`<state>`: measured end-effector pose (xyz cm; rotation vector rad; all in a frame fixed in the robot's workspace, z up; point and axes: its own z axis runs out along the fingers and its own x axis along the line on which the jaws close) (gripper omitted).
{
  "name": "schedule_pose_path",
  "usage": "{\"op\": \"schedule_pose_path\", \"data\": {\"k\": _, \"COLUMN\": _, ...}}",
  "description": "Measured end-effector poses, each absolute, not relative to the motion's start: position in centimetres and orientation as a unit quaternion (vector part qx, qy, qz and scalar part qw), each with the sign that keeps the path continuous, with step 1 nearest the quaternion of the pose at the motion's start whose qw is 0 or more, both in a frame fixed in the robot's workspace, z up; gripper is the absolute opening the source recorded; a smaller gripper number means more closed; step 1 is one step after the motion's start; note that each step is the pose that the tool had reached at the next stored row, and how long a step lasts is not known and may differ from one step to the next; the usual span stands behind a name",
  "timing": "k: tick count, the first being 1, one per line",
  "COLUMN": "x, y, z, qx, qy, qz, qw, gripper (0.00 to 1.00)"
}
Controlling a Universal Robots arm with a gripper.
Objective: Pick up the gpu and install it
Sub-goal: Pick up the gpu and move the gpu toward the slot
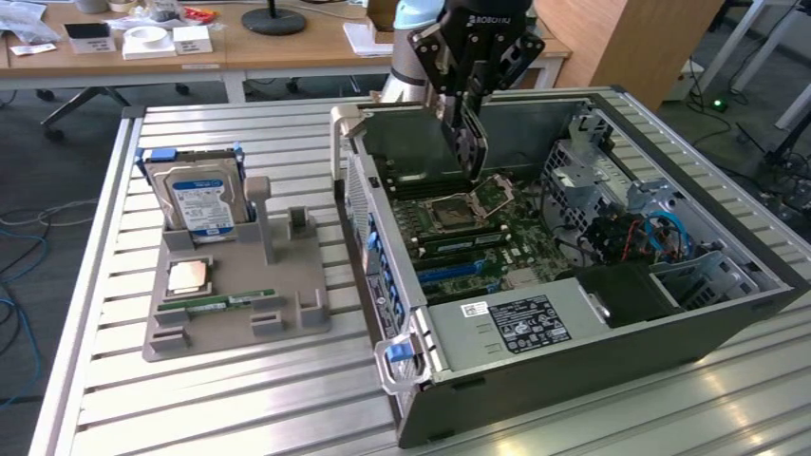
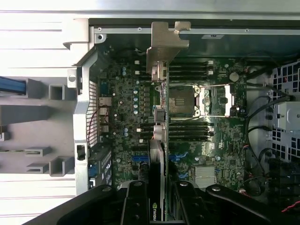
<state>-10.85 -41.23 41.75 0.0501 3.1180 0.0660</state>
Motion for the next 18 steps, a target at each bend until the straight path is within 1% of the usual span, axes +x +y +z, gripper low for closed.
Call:
{"op": "schedule_pose_path", "data": {"k": 11, "x": -8.8, "y": -41.2, "z": 41.8, "qx": 0.016, "qy": 1.000, "qz": 0.021, "qw": 0.011, "gripper": 0.26}}
{"op": "schedule_pose_path", "data": {"k": 18, "x": -8.7, "y": -41.2, "z": 41.8, "qx": 0.016, "qy": 1.000, "qz": 0.021, "qw": 0.011, "gripper": 0.26}}
